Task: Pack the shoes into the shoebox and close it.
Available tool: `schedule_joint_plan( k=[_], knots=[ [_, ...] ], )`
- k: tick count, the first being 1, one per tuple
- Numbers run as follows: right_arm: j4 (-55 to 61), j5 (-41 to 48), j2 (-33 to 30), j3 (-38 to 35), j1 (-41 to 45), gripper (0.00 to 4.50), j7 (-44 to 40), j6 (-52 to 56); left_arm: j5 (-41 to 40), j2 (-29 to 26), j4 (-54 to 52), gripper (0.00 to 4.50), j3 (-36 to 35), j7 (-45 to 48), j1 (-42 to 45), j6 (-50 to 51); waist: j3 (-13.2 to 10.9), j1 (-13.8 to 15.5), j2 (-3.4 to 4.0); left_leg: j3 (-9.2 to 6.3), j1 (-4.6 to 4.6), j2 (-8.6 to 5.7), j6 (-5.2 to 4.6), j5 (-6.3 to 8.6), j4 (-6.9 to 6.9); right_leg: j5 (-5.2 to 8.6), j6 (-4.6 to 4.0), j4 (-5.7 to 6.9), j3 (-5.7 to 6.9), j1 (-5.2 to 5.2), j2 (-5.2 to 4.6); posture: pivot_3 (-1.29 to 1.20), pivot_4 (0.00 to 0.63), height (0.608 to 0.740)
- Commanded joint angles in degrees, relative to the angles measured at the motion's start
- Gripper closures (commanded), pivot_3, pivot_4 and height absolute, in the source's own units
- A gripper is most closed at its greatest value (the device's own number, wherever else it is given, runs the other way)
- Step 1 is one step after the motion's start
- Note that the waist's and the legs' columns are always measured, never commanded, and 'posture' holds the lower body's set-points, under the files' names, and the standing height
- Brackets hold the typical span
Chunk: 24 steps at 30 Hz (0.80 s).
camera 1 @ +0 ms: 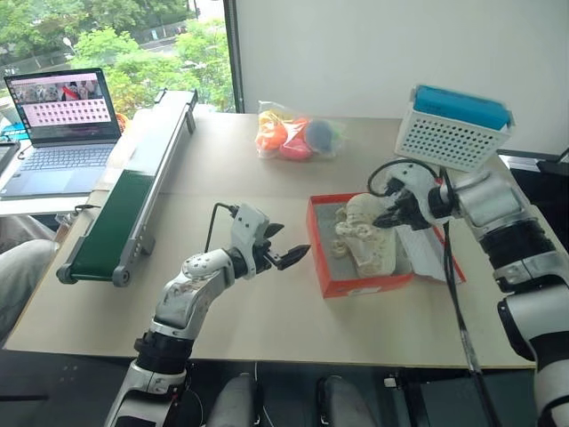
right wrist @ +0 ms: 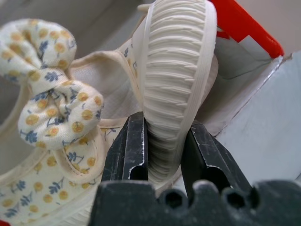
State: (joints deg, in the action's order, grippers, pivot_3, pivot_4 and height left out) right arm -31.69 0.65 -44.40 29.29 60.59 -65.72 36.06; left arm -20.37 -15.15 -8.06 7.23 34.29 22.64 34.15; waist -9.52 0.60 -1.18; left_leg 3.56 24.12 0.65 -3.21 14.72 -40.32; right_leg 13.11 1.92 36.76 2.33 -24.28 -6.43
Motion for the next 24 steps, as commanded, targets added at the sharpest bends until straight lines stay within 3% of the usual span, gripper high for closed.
schedule_joint_plan(
  k=[1, 8, 13, 19, 24],
  knots=[
    [0.9, -5.3, 3.7, 4.4, 0.6, 3.60, -2.8, -1.1, -0.5, 0.2, -1.9, 0.04, -0.5, -0.6, 0.1, 0.0, 0.0, 0.0, 0.00, 0.00, 0.00, 0.01, 0.01, -0.01, 0.00, 0.00, 0.00, 0.00, 0.00, 0.01, 0.01, 0.00, 0.150, 0.705],
    [-1.9, -6.8, 17.8, 1.8, 1.4, 3.60, 3.6, 5.0, -0.2, 0.2, -1.0, 0.04, -0.5, -1.0, 0.5, -0.1, 0.2, -0.4, -0.21, -0.03, -0.08, 0.04, 0.05, -0.03, -0.03, -0.01, -0.02, 0.10, 0.00, 0.06, 0.00, 0.00, 0.150, 0.705],
    [-0.9, -6.8, 21.6, -0.5, 0.3, 3.60, 5.5, 8.5, -0.4, 0.1, -1.3, 0.04, -0.7, -1.3, 0.7, 0.2, 0.2, -1.7, -0.23, -0.02, -0.21, 0.06, 0.10, -0.04, 0.02, -0.01, -0.05, 0.25, -0.02, 0.05, 0.00, 0.00, 0.150, 0.705],
    [-8.7, -10.2, 24.0, -3.5, -4.6, 3.60, 16.5, 4.7, -0.3, 0.2, -1.6, 0.04, -0.8, -1.8, 0.9, 0.4, 0.5, -2.7, -0.36, 0.09, -0.70, 0.10, 0.26, -0.12, 0.35, 0.01, -0.19, 0.32, -0.06, 0.23, 0.00, 0.00, 0.150, 0.705],
    [-11.7, -13.6, 24.5, -2.0, -9.2, 3.60, 21.3, 1.0, -0.3, 0.0, -1.5, 0.04, -1.0, -2.0, 1.0, 0.5, 1.5, -2.8, -0.45, 0.06, -1.83, 0.13, 0.25, -0.07, 0.58, 0.05, -0.23, 0.07, 0.00, 1.27, -0.03, 0.00, 0.150, 0.705]
  ],
)
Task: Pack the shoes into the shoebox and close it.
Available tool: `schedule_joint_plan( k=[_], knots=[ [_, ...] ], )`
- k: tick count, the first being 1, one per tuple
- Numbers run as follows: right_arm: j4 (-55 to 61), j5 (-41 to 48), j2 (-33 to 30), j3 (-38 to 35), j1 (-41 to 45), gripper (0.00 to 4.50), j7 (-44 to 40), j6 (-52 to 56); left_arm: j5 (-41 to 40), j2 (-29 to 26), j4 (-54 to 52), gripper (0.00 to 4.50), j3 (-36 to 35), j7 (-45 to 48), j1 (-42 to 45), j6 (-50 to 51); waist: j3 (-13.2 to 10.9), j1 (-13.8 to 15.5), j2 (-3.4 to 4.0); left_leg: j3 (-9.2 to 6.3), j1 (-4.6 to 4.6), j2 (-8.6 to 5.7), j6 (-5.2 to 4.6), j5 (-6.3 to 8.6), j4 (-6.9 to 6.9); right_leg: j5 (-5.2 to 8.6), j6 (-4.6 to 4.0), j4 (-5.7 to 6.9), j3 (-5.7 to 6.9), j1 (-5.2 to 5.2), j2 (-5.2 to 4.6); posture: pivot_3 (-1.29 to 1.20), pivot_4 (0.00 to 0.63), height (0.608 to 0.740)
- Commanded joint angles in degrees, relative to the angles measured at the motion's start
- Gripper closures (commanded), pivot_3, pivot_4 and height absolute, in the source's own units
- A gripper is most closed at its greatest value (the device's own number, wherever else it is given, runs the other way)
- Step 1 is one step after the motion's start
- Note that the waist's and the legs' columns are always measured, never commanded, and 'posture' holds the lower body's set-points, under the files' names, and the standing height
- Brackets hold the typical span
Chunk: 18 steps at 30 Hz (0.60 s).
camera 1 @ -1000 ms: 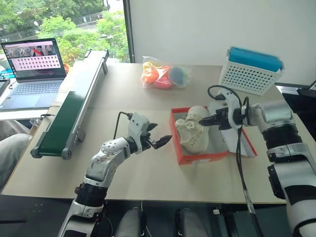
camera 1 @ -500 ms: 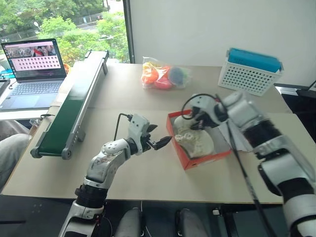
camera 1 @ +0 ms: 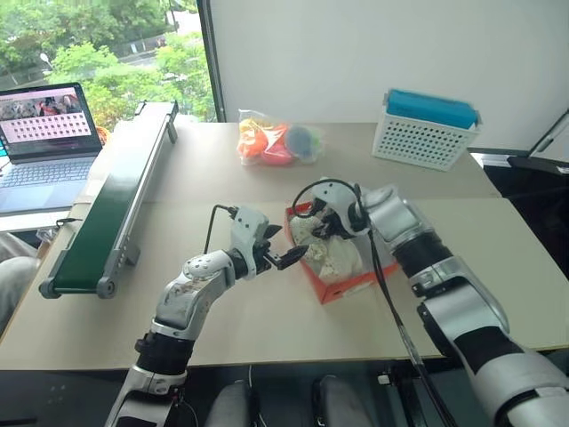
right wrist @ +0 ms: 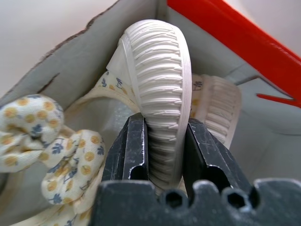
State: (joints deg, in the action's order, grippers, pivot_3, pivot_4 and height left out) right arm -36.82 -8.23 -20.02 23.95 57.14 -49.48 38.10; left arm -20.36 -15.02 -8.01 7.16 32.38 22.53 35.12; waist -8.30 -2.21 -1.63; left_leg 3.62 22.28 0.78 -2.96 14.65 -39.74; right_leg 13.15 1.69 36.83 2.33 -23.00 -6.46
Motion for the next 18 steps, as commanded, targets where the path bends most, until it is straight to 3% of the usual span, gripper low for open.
schedule_joint_plan(
  k=[1, 7, 13, 16, 18],
  knots=[
    [-7.4, -6.0, 0.2, 4.7, -6.9, 3.60, 5.9, -2.1, -0.3, -0.2, -1.5, 0.04, -0.9, -0.1, 1.1, -0.4, 0.6, 0.1, -0.03, -0.03, -0.22, 0.02, 0.04, 0.07, 0.02, 0.01, 0.00, -0.08, 0.02, 0.06, 0.00, 0.00, 0.150, 0.705],
    [-9.6, -13.1, -0.3, 10.8, -10.4, 3.60, 7.2, -7.5, -0.3, -0.4, -1.2, 0.04, -1.0, 0.0, 1.4, -0.4, 1.9, 1.0, -0.34, -0.16, -0.98, 0.03, 0.49, 0.47, 0.10, 0.16, 0.06, -0.26, 0.06, 0.79, -0.06, 0.00, 0.150, 0.705],
    [-13.1, -22.7, -5.8, 17.5, -9.8, 3.60, 7.5, -15.3, -0.3, -0.5, -1.2, 0.04, -1.3, -0.3, 1.6, -0.4, 2.6, 2.5, -0.22, -0.17, -1.07, 0.02, 0.54, 0.50, 0.09, 0.46, 0.36, -0.38, 0.03, 0.89, -0.18, 0.00, 0.150, 0.705],
    [-15.1, -22.5, -5.4, 16.3, -8.5, 3.60, 6.9, -16.0, -0.2, -0.5, -1.2, 0.04, -1.2, -0.4, 1.4, -0.5, 2.6, 3.2, -0.18, -0.18, -1.02, 0.02, 0.55, 0.50, 0.14, 0.49, 0.30, -0.61, 0.03, 0.91, -0.21, 0.00, 0.150, 0.705],
    [-15.3, -17.3, -1.9, 11.6, -8.1, 3.60, 4.2, -12.6, -0.1, -0.2, -1.1, 0.04, -1.0, -0.6, 1.3, -0.6, 2.7, 3.4, -0.25, -0.18, -0.97, 0.01, 0.55, 0.51, 0.13, 0.56, 0.15, -0.68, 0.03, 0.92, -0.25, 0.00, 0.150, 0.705]
  ],
)
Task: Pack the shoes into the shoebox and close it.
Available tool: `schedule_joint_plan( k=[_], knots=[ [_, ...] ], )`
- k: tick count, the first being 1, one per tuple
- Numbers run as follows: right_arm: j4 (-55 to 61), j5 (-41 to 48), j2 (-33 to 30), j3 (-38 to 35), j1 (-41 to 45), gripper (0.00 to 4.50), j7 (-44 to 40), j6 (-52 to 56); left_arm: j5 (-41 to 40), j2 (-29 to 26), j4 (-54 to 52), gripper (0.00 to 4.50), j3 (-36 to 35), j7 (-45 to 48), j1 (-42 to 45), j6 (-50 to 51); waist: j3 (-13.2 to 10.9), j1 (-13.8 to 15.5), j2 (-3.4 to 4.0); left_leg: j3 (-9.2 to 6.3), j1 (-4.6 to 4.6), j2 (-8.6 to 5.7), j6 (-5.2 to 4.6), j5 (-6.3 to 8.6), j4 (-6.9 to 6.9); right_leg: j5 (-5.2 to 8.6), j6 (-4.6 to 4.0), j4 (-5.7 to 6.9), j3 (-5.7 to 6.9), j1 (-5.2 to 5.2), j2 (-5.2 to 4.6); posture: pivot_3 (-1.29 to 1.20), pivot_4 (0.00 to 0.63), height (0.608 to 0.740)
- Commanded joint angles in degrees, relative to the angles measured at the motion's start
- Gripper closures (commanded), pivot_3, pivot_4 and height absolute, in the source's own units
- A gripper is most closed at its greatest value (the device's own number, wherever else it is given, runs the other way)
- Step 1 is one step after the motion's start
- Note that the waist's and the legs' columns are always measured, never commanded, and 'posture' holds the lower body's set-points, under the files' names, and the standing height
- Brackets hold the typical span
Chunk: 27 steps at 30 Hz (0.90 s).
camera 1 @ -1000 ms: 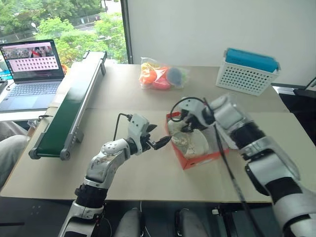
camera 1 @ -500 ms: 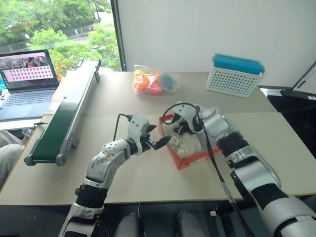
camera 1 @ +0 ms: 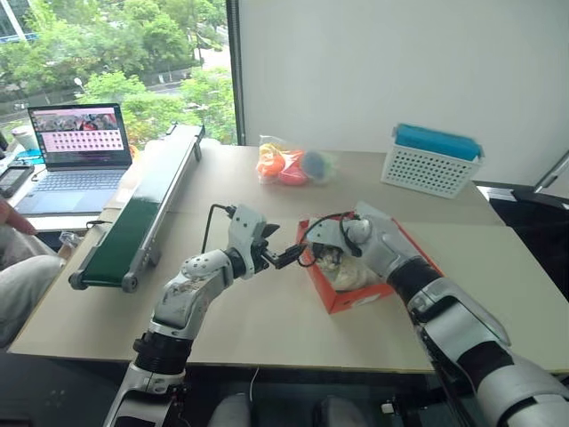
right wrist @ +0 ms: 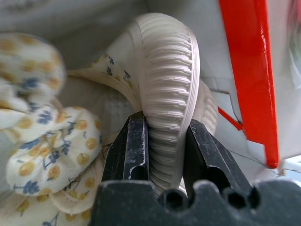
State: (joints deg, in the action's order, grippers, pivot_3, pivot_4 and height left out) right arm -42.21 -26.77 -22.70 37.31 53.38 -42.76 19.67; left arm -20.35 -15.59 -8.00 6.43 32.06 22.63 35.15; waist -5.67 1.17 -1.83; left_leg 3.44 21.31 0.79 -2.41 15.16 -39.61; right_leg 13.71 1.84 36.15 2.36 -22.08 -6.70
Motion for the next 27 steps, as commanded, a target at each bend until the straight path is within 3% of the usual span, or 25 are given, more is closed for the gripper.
schedule_joint_plan(
  k=[1, 5, 9, 13, 18, 23, 26, 27],
  knots=[
    [-9.7, 1.9, 2.0, -2.7, -4.0, 3.60, -3.1, 6.6, 0.0, 0.4, -1.0, 0.04, -0.3, -0.3, 1.2, -0.6, 0.1, 0.0, -0.12, 0.00, 0.01, 0.00, -0.01, 0.00, 0.00, -0.07, -0.14, -0.01, 0.00, 0.00, -0.03, 0.00, 0.150, 0.705],
    [-6.4, 11.4, 9.6, -13.4, -3.5, 3.60, -6.4, 17.1, 0.2, 0.5, -0.6, 0.04, -0.6, -0.6, 1.5, -0.8, 0.2, -0.6, -0.30, 0.00, 0.01, 0.02, -0.01, 0.01, 0.23, -0.30, -0.25, -0.06, 0.02, -0.08, -0.31, 0.00, 0.150, 0.705],
    [-2.8, 17.2, 13.1, -21.8, -3.8, 3.60, -5.7, 25.7, 0.2, 0.2, -0.5, 0.04, -1.1, -0.8, 1.5, -0.8, 0.1, -1.6, -0.25, -0.01, -0.01, 0.06, 0.04, -0.01, 0.64, -0.35, -0.24, -0.08, 0.01, -0.24, -0.32, 0.00, 0.150, 0.705],
    [0.2, 20.6, 14.4, -27.2, -5.2, 3.60, -3.0, 31.8, 0.1, 0.1, -0.6, 0.04, -1.1, -0.9, 1.4, -0.7, 0.0, -2.5, -0.10, -0.01, 0.20, 0.12, 0.08, 0.00, 0.79, -0.31, -0.35, -0.05, -0.02, -0.32, -0.31, 0.00, 0.150, 0.705],
    [-0.1, 21.3, 14.3, -30.7, -7.1, 3.60, 2.5, 31.9, 0.1, 0.1, -0.6, 0.04, -0.9, -0.8, 1.5, -0.7, -0.2, -2.5, 0.24, -0.01, 0.54, 0.10, 0.08, 0.00, 0.79, -0.31, -0.35, -0.06, -0.02, -0.89, -0.38, 0.00, 0.150, 0.705],
    [0.1, 22.9, 13.3, -33.6, -7.0, 2.00, 6.6, 30.7, 0.1, 0.1, -0.3, 0.00, -0.8, -0.7, 1.8, -0.9, -0.4, -2.4, 0.40, 0.01, 0.73, 0.09, 0.08, 0.00, 0.77, -0.33, -0.37, -0.06, -0.01, -1.04, -0.38, 0.00, 0.150, 0.705],
    [6.0, 24.7, 11.4, -34.6, -6.3, 1.00, 5.9, 33.2, 0.1, 0.1, -0.2, 0.00, -0.7, -0.7, 1.9, -0.8, -0.5, -2.4, 0.37, 0.02, 0.74, 0.09, 0.07, -0.01, 0.75, -0.34, -0.38, -0.09, 0.00, -1.04, -0.36, 0.00, 0.150, 0.705],
    [10.6, 26.1, 10.5, -35.5, -6.2, 1.00, 5.2, 36.1, 0.1, 0.0, -0.2, 0.00, -0.7, -0.6, 1.8, -0.9, -0.7, -2.2, 0.42, 0.02, 0.75, 0.08, 0.07, -0.01, 0.75, -0.35, -0.37, -0.09, 0.01, -1.04, -0.37, 0.00, 0.150, 0.705]
  ],
)
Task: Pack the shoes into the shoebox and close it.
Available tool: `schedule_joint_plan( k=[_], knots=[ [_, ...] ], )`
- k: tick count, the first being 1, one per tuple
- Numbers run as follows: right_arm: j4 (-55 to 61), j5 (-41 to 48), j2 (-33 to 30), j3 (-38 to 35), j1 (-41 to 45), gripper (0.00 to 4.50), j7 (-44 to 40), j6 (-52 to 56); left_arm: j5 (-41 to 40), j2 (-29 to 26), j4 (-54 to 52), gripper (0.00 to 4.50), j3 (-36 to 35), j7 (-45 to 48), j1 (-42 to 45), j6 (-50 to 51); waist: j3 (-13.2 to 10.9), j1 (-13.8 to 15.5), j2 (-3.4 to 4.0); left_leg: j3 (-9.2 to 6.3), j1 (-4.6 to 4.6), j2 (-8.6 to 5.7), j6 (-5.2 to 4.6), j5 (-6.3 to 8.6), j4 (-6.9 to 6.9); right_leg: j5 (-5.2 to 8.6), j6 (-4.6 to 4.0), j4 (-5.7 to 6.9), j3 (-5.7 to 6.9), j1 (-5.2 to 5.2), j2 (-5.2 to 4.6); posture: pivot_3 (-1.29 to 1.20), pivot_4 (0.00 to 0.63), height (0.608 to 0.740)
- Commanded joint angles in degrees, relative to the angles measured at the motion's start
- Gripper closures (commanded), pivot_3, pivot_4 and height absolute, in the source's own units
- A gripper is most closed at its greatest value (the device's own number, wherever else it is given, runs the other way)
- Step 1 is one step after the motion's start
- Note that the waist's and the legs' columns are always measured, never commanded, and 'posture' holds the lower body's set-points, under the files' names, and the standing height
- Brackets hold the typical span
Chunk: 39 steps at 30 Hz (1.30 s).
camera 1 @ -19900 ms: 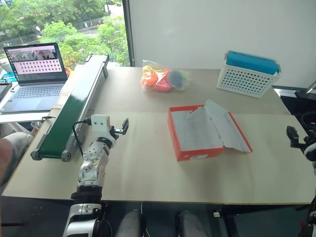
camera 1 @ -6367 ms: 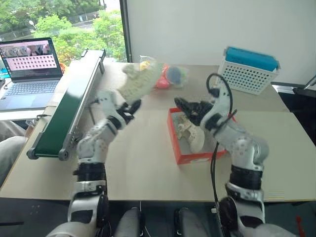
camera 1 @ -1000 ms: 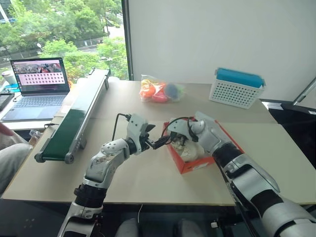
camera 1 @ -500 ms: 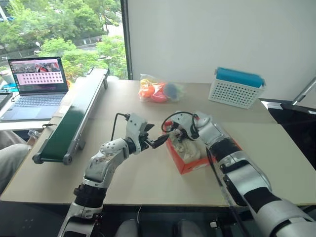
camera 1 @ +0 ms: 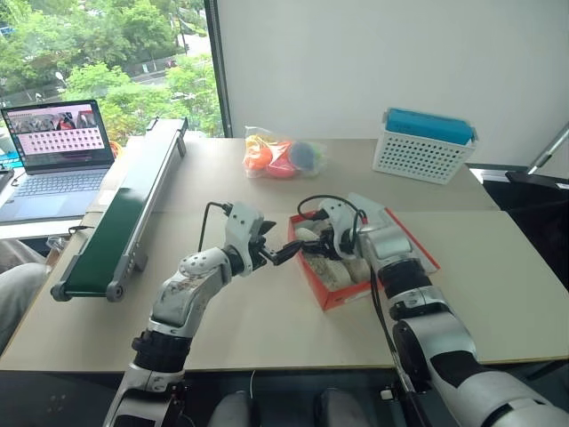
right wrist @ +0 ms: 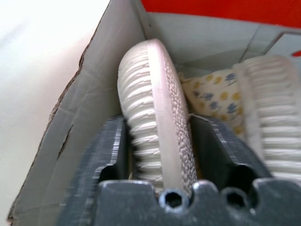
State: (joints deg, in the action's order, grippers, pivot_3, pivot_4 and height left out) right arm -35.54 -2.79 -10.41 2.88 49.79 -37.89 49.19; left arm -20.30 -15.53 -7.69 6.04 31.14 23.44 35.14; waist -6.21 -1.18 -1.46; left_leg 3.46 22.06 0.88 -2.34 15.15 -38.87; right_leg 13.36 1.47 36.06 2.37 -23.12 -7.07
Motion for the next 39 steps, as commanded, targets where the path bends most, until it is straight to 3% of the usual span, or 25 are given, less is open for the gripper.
schedule_joint_plan(
  k=[1, 4, 6, 10, 14, 21, 26, 31, 35, 39],
  knots=[
    [7.3, 3.2, -2.4, -1.6, -2.7, 1.00, 0.1, 8.7, 0.1, -0.1, -0.5, 0.00, -0.4, 0.3, 1.0, -0.9, -0.3, 0.2, 0.14, 0.00, 0.06, -0.01, 0.00, 0.00, -0.01, -0.02, 0.02, -0.01, 0.00, -0.04, -0.01, 0.00, 0.150, 0.705],
    [19.2, 6.5, -4.7, -3.5, -3.3, 1.00, 0.0, 16.4, 0.0, -0.1, -0.5, 0.00, -0.4, 0.4, 1.0, -0.8, -0.8, 0.7, 0.42, 0.01, 0.66, -0.04, -0.15, -0.18, -0.06, -0.08, 0.04, 0.01, 0.09, -0.33, 0.00, 0.00, 0.150, 0.705],
    [27.3, 8.7, -6.4, -5.7, -3.8, 1.00, 0.7, 22.1, 0.0, -0.2, -0.4, 0.00, -0.2, 0.7, 1.0, -1.0, -1.2, 1.0, 0.59, 0.03, 1.59, -0.09, -0.57, -0.59, -0.10, -0.14, 0.05, 0.14, 0.09, -1.19, 0.06, 0.00, 0.150, 0.705],
    [40.5, 12.6, -7.1, -14.8, -4.4, 1.00, 3.4, 33.4, -0.2, -1.2, -0.4, 0.00, 0.9, 3.7, 1.0, -1.9, -1.5, 1.3, 0.64, 0.13, 2.53, -0.19, -0.48, -0.70, -0.11, -0.24, 0.09, 0.14, 0.20, -2.03, 0.22, 0.00, 0.150, 0.705],
    [49.4, 14.7, -6.6, -21.3, -4.8, 1.00, 5.8, 41.2, -0.3, -1.6, 1.0, 0.00, 0.8, 5.4, 2.2, -2.4, -1.8, 1.6, 0.64, 0.19, 2.65, -0.20, -0.66, -0.60, -0.13, -0.25, 0.12, -0.03, 0.34, -2.02, 0.34, 0.00, 0.150, 0.705],
    [52.5, 15.0, -2.2, -19.1, -10.3, 1.00, 11.8, 41.1, 0.3, -0.7, 4.8, 0.00, 1.1, 6.4, 4.9, -4.0, -1.9, 1.5, 0.64, 0.15, 2.51, -0.16, -0.69, -0.59, -0.17, -0.26, 0.14, 0.02, 0.29, -1.91, 0.54, 0.00, 0.150, 0.705],
    [55.8, 13.8, -1.3, -31.8, -11.5, 1.00, 16.7, 40.7, 0.2, -1.3, 4.1, 0.00, 1.0, 7.3, 4.3, -4.5, -1.9, 1.8, 0.64, 0.18, 2.53, -0.18, -0.64, -0.63, -0.18, -0.26, 0.15, 0.03, 0.25, -1.94, 0.58, 0.00, 0.150, 0.705],
    [62.0, 16.4, -2.5, -37.5, -12.6, 1.00, 17.4, 43.3, 0.4, -1.1, 4.7, 0.00, 1.8, 7.8, 3.8, -5.0, -2.0, 1.8, 0.64, 0.16, 2.55, -0.20, -0.64, -0.63, -0.20, -0.25, 0.18, 0.03, 0.27, -1.93, 0.58, 0.00, 0.150, 0.705],
    [63.5, 17.4, -2.5, -38.0, -12.7, 2.34, 18.7, 43.3, 0.5, -0.5, 5.8, 0.00, 2.1, 8.2, 4.8, -5.3, -2.0, 1.5, 0.64, 0.18, 2.43, -0.18, -0.62, -0.65, -0.21, -0.25, 0.18, 0.12, 0.20, -1.91, 0.64, 0.00, 0.150, 0.705],
    [63.5, 17.1, -2.3, -34.8, -12.3, 2.34, 20.1, 43.3, 0.7, -0.3, 6.6, 0.00, 2.2, 8.7, 5.4, -5.6, -2.0, 1.1, 0.64, 0.20, 2.31, -0.17, -0.61, -0.65, -0.20, -0.25, 0.17, 0.18, 0.12, -1.87, 0.69, 0.00, 0.150, 0.705]
  ],
)
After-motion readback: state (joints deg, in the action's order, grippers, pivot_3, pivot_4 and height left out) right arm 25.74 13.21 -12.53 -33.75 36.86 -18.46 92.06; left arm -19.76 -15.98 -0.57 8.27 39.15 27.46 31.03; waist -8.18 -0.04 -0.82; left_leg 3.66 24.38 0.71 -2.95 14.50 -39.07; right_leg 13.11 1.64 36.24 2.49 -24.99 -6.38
